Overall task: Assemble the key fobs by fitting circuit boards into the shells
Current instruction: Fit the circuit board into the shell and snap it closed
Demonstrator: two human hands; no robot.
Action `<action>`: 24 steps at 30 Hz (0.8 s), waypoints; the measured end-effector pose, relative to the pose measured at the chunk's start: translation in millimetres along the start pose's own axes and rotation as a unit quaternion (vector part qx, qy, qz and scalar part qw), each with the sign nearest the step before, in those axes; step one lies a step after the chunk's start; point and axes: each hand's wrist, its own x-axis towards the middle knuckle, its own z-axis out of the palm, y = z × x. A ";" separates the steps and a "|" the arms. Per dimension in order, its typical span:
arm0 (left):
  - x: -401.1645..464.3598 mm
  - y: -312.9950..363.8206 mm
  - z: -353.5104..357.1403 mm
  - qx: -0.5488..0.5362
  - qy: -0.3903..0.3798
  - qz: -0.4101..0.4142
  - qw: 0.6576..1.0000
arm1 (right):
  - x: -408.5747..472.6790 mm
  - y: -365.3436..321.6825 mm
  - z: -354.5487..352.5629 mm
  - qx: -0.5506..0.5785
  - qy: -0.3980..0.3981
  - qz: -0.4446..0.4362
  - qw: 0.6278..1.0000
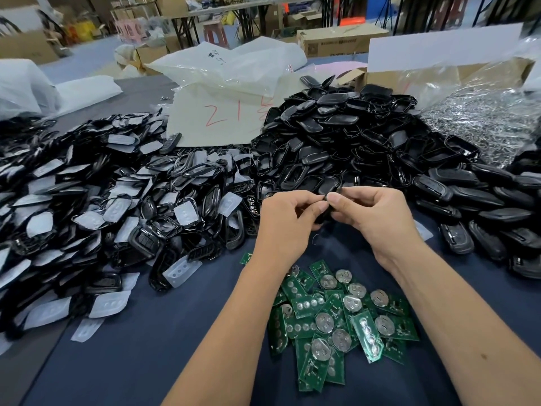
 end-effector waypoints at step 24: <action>0.2 -2.6 -5.0 0.138 -0.013 0.062 0.988 | -0.4 5.1 -4.0 -0.084 -0.044 -0.072 0.993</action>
